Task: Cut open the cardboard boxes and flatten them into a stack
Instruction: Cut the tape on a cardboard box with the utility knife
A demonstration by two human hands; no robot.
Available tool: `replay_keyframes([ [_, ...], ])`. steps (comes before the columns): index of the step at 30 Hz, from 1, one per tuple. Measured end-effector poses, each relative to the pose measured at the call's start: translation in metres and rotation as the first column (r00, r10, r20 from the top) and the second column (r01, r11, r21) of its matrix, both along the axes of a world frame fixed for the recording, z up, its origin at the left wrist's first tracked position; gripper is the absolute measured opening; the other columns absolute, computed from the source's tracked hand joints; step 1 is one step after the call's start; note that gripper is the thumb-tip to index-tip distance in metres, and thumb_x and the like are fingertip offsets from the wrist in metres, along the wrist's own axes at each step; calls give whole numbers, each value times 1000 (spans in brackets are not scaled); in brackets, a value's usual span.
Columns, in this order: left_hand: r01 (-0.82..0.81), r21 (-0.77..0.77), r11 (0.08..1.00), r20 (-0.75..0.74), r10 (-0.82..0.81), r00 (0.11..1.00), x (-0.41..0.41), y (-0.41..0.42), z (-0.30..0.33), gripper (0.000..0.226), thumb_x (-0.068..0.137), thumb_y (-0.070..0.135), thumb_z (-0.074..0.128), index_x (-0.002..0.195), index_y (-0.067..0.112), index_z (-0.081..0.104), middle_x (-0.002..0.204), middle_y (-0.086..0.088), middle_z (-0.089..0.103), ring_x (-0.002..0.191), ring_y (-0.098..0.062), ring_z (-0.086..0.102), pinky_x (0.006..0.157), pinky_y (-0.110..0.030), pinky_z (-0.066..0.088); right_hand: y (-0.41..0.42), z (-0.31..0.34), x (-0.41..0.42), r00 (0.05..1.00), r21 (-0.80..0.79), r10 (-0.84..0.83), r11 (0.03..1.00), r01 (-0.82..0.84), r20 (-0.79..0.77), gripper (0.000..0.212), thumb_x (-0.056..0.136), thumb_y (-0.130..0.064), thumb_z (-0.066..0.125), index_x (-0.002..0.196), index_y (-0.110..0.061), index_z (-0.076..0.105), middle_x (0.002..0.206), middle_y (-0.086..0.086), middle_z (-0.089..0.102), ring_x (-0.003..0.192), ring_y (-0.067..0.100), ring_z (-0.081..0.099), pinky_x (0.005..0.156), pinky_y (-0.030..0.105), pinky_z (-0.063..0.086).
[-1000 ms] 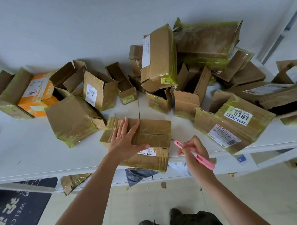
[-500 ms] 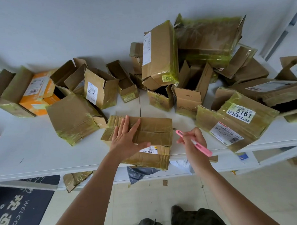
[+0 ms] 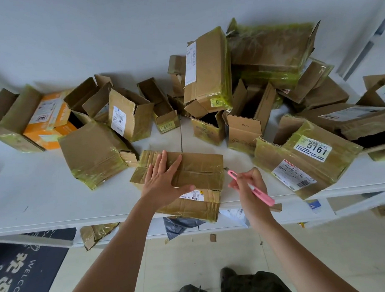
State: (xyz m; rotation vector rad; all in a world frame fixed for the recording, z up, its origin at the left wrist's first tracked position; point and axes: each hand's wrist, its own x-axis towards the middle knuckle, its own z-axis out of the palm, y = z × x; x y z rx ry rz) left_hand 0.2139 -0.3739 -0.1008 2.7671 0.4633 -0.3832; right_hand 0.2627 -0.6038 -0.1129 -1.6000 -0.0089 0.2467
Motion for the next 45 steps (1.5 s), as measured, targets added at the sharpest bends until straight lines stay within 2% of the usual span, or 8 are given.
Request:
replay_keyframes([
  [7,3,11,1000,27,-3,1000,0,3,-7,120,49,104,14,153,46,-6,160,3,-30,147,-14,-27,120,-36,-14,-29,10,-27,976,-51,189,981,-185,111,23,87,-32,55,81,-12,46,72,4,69,56,11,57,58,17,42],
  [13,-1,4,1000,18,1,1000,0,2,-5,113,57,97,25,153,45,-5,160,3,-29,147,-14,-27,121,-37,-14,-2,6,13,1000,2,11,1000,-11,23,17,99,-12,53,83,-12,47,74,1,70,87,52,59,87,64,48],
  [16,2,-1,1000,30,-2,1000,0,3,-5,123,48,106,19,153,46,-5,160,4,-29,147,-13,-27,121,-37,-14,3,3,10,999,-5,25,1000,-25,22,20,98,-16,57,83,-8,47,71,1,69,88,34,64,90,49,50],
  [21,10,7,1000,22,-10,1000,0,4,-6,113,57,99,24,153,46,-5,160,3,-29,148,-14,-26,121,-37,-14,-26,3,-25,972,-63,205,978,-199,115,24,90,-31,54,83,-8,47,72,3,69,55,8,53,57,17,41],
  [25,-9,-11,1000,44,9,999,1,5,-8,131,37,108,3,152,47,-5,160,4,-29,148,-13,-26,120,-37,-14,-31,3,-17,980,-46,151,988,-146,126,16,96,-18,54,83,-11,48,74,2,69,53,17,51,54,24,44],
  [30,-12,-13,1000,17,12,1000,-1,1,-1,110,61,93,32,154,45,-4,161,3,-29,148,-13,-26,121,-37,-13,0,3,13,998,-12,55,998,-54,38,16,99,-16,54,87,-9,47,76,2,70,87,38,63,87,55,49],
  [39,-26,-20,999,-5,26,1000,0,1,0,97,78,77,52,153,47,-2,161,4,-28,148,-13,-25,121,-37,-11,-23,8,-21,981,-39,175,984,-172,88,32,86,-37,57,85,-6,47,72,5,69,62,6,59,59,14,42],
  [45,-185,-92,978,-16,184,983,19,14,22,86,84,61,64,154,46,15,165,9,-3,151,-26,-9,120,-54,7,-32,-6,-23,999,-17,23,1000,-22,48,16,99,-9,54,84,-10,48,71,3,69,72,15,66,76,43,54],
])
